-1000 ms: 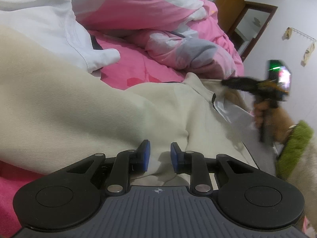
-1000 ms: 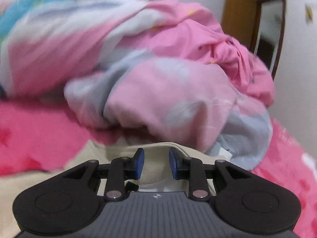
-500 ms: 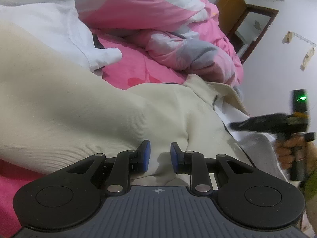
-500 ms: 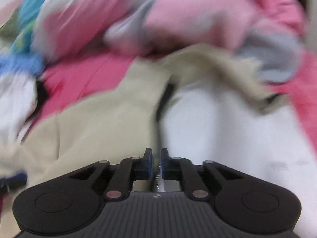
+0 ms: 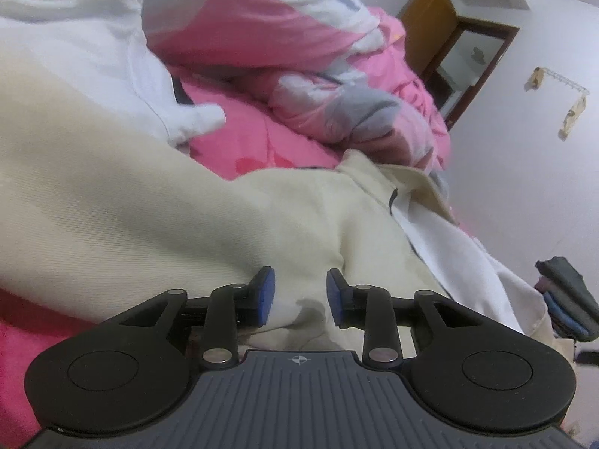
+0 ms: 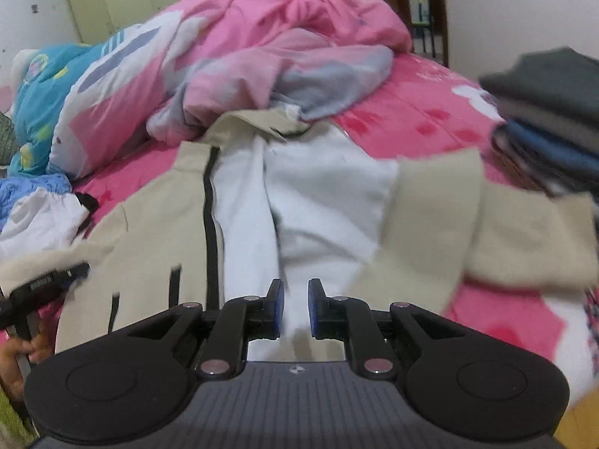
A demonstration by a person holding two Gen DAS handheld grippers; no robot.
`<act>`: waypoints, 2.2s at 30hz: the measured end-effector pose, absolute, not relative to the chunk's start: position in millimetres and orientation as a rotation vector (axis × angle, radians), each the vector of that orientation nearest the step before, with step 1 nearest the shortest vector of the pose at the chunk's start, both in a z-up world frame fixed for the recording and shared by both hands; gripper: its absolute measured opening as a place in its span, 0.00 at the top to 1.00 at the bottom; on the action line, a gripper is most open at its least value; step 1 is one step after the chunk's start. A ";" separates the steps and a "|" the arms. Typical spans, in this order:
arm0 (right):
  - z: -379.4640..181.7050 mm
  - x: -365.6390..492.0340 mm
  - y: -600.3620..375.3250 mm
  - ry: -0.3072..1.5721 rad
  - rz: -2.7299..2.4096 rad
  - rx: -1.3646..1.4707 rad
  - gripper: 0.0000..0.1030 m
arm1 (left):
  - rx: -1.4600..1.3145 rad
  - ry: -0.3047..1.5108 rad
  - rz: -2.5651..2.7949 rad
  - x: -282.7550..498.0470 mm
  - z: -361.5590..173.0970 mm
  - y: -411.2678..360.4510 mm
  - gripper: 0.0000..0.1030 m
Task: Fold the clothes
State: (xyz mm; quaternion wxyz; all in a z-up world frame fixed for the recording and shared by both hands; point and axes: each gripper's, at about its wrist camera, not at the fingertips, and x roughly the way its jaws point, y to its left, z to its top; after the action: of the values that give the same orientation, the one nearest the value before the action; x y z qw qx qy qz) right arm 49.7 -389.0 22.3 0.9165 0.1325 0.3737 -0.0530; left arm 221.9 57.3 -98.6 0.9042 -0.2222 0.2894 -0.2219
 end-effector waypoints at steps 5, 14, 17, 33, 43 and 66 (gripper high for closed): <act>41.4 74.6 -350.4 0.712 0.028 0.205 0.87 | -0.550 0.549 -0.365 213.8 -95.6 83.5 0.68; -5.6 262.9 -224.1 0.784 0.300 0.153 0.87 | -0.582 0.601 -0.387 214.8 -93.3 96.7 0.66; -43.3 317.0 -199.9 0.812 0.255 0.102 0.87 | -0.566 0.602 -0.408 210.4 -90.8 99.2 0.63; 5.1 229.3 -188.8 0.778 0.366 0.197 0.75 | -0.483 0.463 -0.240 127.5 -61.9 138.5 0.50; 1.8 138.4 -179.1 0.803 0.478 0.346 0.63 | -0.346 0.555 0.181 134.7 -86.9 183.8 0.32; 3.7 47.4 -257.8 0.694 0.357 0.449 0.63 | 0.629 0.224 0.124 45.5 59.9 150.6 0.96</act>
State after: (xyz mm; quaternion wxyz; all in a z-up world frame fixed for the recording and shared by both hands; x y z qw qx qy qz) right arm 47.4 -257.8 3.7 0.9004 0.2172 0.3353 0.1725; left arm 45.5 150.6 59.9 0.9429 0.3083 0.1101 0.0606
